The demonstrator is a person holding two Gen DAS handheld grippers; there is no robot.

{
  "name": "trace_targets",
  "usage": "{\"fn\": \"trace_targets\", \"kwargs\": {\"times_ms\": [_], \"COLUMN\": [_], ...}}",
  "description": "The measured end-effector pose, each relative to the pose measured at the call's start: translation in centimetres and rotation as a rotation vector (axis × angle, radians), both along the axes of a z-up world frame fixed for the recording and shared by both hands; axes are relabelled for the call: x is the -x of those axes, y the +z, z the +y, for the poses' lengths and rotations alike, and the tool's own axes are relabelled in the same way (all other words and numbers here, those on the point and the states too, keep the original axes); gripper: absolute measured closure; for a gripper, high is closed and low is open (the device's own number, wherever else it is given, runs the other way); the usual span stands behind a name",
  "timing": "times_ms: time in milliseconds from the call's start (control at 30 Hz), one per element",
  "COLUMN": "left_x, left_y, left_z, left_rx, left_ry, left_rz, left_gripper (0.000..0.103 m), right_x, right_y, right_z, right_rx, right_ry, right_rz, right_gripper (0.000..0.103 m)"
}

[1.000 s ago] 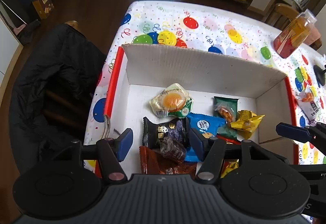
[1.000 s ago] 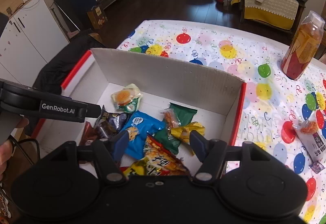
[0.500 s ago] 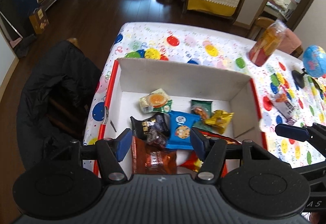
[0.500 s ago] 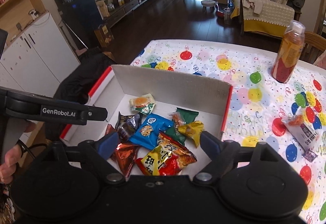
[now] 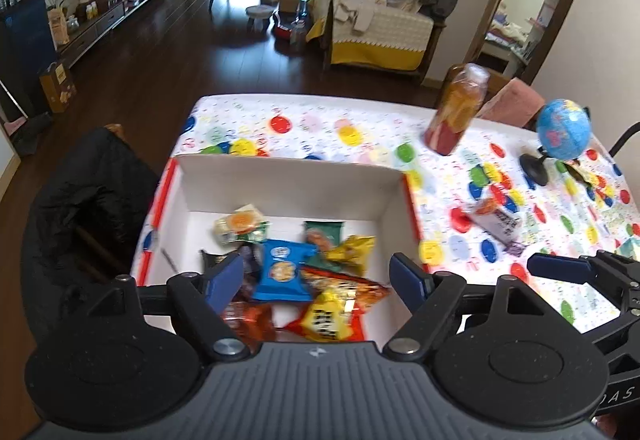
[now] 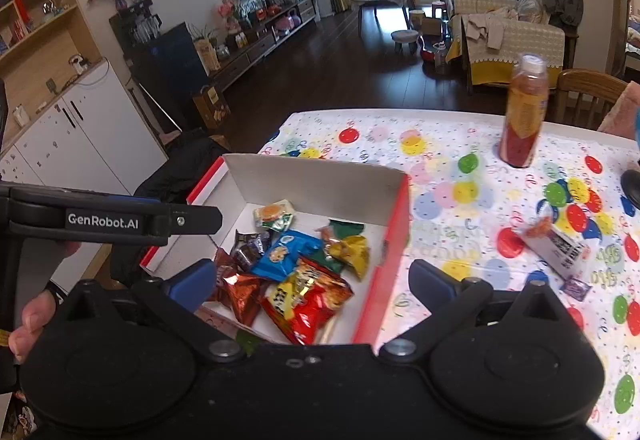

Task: Organize snacks
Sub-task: 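Open both tools to release the snacks and lift out of the box, then grasp the white snack bag with the left tool while the right tool grasps the purple candy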

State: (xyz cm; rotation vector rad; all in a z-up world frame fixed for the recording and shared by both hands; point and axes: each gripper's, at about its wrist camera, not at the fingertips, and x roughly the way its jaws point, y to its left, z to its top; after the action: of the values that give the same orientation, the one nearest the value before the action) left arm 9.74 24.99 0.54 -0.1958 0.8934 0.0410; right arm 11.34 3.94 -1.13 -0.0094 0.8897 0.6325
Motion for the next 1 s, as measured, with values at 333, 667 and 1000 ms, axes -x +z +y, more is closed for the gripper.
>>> {"fn": "trace_targets", "kwargs": {"times_ms": [333, 667, 1000], "left_x": [-0.5, -4.0, -9.5], "left_y": [-1.2, -3.6, -5.2], "left_z": [-7.6, -15.5, -22.3], "left_rx": [0.048, 0.076, -0.002], "left_ry": [-0.041, -0.034, -0.037], "left_rz": [-0.019, 0.027, 0.053], "left_gripper": [0.0, 0.0, 0.0], "right_x": [1.2, -1.1, -6.0], "right_y": [-1.1, -3.7, -6.9], "right_z": [-9.1, -18.2, -23.5], "right_rx": [0.001, 0.087, 0.154], "right_ry": [-0.059, -0.164, -0.188], "right_rz": [-0.054, -0.047, -0.027], "right_gripper": [0.0, 0.0, 0.004]}}
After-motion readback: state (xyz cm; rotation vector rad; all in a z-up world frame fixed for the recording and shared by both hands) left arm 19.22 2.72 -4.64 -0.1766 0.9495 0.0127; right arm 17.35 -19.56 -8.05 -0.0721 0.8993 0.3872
